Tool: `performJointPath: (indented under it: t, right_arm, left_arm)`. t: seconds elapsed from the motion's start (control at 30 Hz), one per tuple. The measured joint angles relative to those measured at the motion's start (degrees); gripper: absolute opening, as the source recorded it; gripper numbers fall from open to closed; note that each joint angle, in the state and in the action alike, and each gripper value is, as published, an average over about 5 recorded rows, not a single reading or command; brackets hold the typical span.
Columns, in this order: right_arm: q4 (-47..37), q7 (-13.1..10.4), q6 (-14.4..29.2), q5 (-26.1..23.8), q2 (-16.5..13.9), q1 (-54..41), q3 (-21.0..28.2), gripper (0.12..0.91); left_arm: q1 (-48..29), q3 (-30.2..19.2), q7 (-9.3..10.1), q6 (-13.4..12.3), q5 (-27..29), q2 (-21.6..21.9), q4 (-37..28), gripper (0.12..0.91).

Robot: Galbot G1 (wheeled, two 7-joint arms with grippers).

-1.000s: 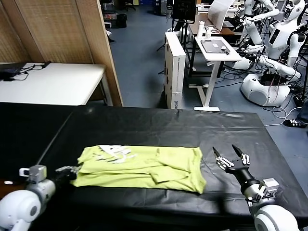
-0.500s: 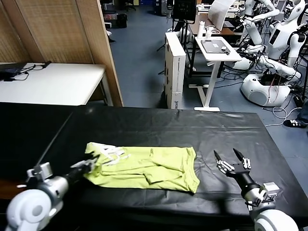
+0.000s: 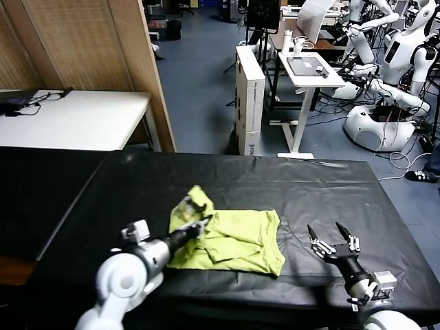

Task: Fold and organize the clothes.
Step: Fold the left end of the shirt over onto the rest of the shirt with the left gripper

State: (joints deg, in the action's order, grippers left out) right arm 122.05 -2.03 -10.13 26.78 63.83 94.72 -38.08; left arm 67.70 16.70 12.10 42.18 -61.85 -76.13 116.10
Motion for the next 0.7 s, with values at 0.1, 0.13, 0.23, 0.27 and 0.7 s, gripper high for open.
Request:
performJointPath:
  t: [0.1, 0.13, 0.23, 0.27, 0.7]
  right_arm:
    - [-0.29, -0.14, -0.27, -0.46, 0.17, -0.15, 0.28, 0.907]
    - [-0.37, -0.18, -0.36, -0.52, 0.20, -0.20, 0.32, 0.907]
    - [-0.59, -0.25, -0.57, -0.62, 0.19, -0.32, 0.32, 0.907]
    - [-0.68, -0.25, -0.61, -0.63, 0.17, -0.36, 0.30, 0.907]
    - [-1.31, -0.26, -0.70, -1.14, 0.36, -0.69, 0.84, 0.907]
  left_arm:
    - [-0.88, -2.57, 0.84, 0.00, 0.19, -2.00, -1.52, 0.171]
    - [-1.06, -3.35, 1.09, 0.00, 0.29, -2.68, -1.99, 0.171]
    - [-1.21, -5.41, 1.46, 0.01, 1.19, -4.60, -3.17, 0.171]
    - [-1.15, -6.01, 1.49, 0.01, 1.55, -5.14, -3.45, 0.171]
    - [-0.01, -9.49, 0.95, 0.01, 5.18, -9.55, -5.27, 0.171]
